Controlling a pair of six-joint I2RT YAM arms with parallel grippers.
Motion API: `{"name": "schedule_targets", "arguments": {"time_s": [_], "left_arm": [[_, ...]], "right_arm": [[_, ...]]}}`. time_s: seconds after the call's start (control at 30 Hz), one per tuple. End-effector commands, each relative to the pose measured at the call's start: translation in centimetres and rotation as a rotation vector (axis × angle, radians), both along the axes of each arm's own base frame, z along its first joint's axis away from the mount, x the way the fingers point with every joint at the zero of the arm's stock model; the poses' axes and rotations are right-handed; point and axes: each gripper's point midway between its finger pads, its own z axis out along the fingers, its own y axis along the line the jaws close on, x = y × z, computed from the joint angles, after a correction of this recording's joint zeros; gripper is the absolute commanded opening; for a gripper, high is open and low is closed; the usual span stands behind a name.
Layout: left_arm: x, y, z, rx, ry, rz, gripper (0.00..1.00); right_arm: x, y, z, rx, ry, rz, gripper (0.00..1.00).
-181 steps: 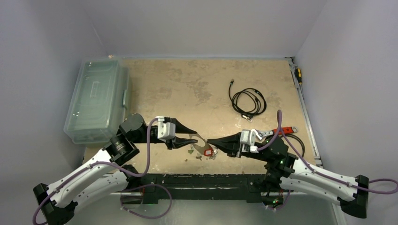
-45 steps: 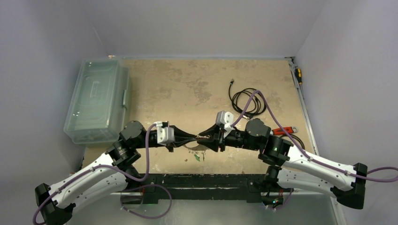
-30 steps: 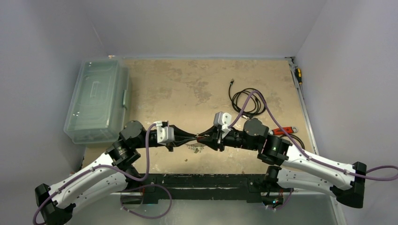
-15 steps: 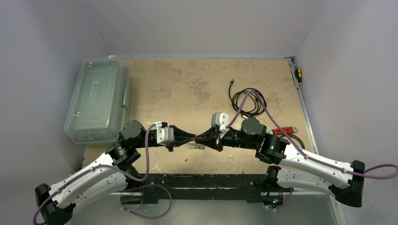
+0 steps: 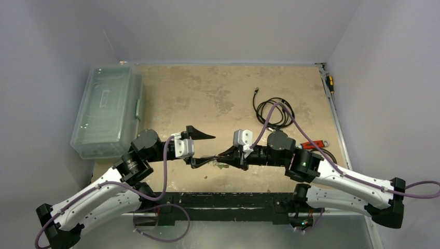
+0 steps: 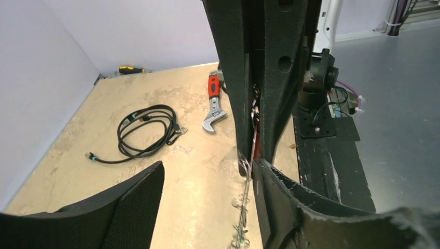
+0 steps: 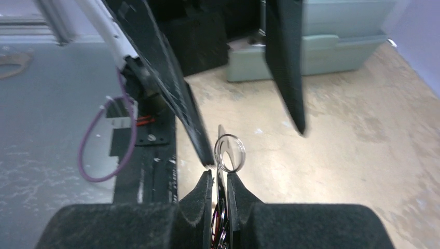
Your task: Put the keys on the keyring
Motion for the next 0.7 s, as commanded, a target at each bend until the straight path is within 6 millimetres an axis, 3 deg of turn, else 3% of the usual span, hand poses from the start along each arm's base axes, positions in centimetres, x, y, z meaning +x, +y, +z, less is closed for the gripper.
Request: {"name": "schedule_targets", "arguments": {"time_s": [0.0,0.07,0.23,0.67], "left_arm": [[-1.3,0.8,2.1,0.066,0.017,-0.036,0.53],[-1.2,0.5,2.4,0.111,0.056,-0.042,0.47],[-1.9,0.3,3.9,0.163,0.121,-0.084,0.44],[0.6,-2.1,0.5,0.302,0.326,-0.042,0.38]], "right_arm": [[2.5,-1.9,2.0,-0.054,-0.106,-0.120,0.00],[2.8,-2.2,1.7,-0.087,-0.120,-0.132,0.00],[3.5,-2.7,1.1,-0.137,-0.150,-0.157,0.00],[3.1,-3.1,1.7,-0.138,-0.192,-0.132,0.00]]}}
